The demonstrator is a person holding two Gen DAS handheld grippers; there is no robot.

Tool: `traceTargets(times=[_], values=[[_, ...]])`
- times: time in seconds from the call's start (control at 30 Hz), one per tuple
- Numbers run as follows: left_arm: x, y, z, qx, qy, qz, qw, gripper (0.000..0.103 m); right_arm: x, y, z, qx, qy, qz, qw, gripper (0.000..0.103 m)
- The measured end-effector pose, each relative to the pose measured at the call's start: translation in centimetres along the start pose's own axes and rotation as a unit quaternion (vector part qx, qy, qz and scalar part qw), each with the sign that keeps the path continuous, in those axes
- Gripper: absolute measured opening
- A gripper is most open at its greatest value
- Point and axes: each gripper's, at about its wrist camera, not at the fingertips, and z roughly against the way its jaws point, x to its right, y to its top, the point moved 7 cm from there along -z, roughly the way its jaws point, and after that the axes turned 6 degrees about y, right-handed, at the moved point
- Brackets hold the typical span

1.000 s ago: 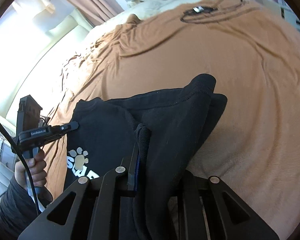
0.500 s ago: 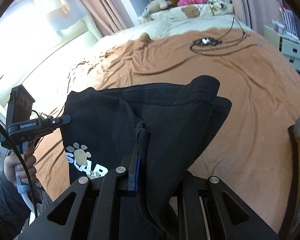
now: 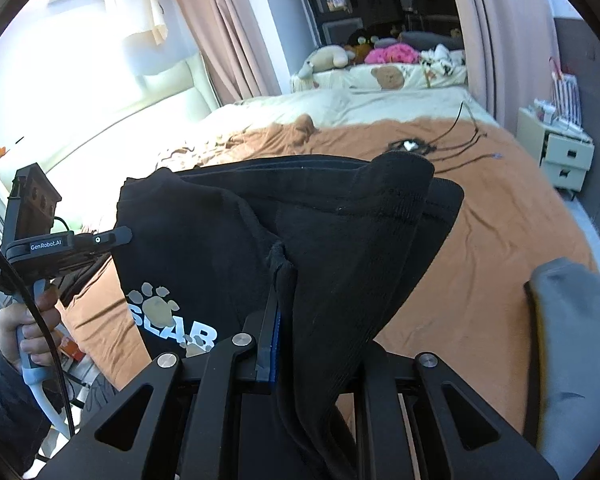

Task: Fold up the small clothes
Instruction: 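Lift the folded black shirt off the bed with both tools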

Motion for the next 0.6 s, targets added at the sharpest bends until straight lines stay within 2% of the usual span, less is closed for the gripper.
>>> traceTargets(times=[0.37,0.6], values=[[5.2,-0.9,7.2,0.039,-0.029,-0.034,0.9983,0.005,-6.8,-0.7,9.0,0.051,-0.037,0.058,0.996,0.010],[9.6,-0.2,9.7,0.051,-0.056,-0.062,0.9952,0.005,-7.8,-1.0,14.4,0.092,-0.053,0.075,0.992,0.010]])
